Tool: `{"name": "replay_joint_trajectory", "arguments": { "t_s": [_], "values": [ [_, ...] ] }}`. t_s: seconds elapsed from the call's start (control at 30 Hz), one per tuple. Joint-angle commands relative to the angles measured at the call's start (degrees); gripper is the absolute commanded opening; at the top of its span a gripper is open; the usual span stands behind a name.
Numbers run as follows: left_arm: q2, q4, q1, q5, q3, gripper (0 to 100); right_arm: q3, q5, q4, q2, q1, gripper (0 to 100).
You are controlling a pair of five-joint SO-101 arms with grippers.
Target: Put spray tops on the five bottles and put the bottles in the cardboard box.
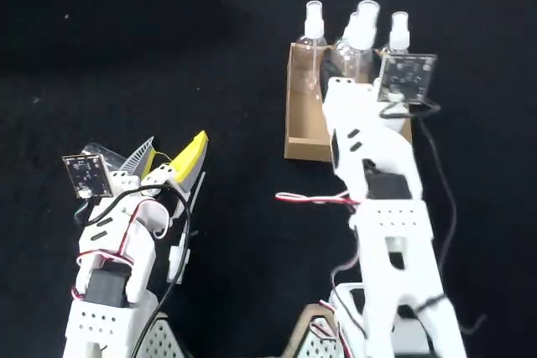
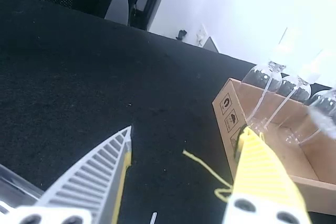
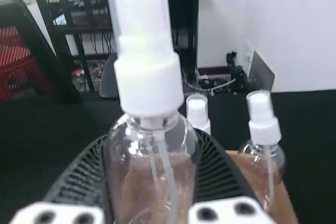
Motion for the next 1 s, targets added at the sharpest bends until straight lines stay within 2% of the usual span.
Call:
{"name": "replay_joint_trajectory", "arguments": {
  "t_s": [0.0,0.77,0.97],
  "values": [
    [-0.3,-1.2,-0.4,0.0,1.3,30,-1.1,0.0,-6.2,5.1,-1.4,1.1],
    [-0.4,-1.2,-0.4,0.0,1.3,30,1.7,0.3,-27.9,30.3,-4.9,1.1],
    [-0.4,-1.2,-0.4,0.0,1.3,30,1.9,7.8,-31.8,34.7,-6.5,1.1]
  ]
}}
